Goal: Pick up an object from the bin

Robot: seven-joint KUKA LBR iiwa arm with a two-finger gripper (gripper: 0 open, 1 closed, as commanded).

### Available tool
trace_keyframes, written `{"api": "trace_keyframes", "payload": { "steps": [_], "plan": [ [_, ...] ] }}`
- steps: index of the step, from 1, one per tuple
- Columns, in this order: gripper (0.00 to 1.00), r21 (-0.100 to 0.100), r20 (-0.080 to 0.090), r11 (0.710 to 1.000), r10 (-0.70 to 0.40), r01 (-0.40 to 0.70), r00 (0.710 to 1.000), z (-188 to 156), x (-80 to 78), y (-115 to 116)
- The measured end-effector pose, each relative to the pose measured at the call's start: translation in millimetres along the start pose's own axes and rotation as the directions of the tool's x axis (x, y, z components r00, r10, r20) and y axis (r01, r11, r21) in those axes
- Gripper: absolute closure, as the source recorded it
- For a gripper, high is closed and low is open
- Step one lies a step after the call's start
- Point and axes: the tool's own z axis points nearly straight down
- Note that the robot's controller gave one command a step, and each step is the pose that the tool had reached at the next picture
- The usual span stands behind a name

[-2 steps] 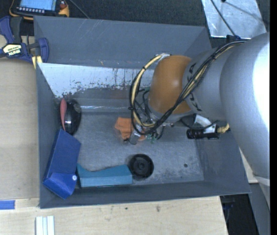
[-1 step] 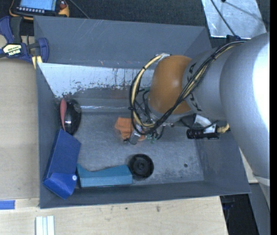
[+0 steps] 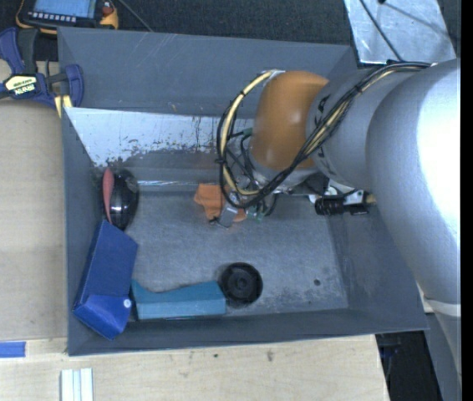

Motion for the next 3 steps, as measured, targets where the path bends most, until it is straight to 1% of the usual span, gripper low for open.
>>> {"api": "trace_keyframes", "payload": {
  "steps": [1,2,3],
  "plan": [
    [1.00,0.000,-0.001,1.000,-0.003,0.003,1.000,0.8,-22.6,7.7],
    [1.00,0.006,-0.009,1.000,-0.010,0.010,1.000,-56.0,6.2,-16.2],
    [1.00,-0.003,0.007,1.000,-0.002,0.002,1.000,-87.6,10.1,-4.4]
  ]
}}
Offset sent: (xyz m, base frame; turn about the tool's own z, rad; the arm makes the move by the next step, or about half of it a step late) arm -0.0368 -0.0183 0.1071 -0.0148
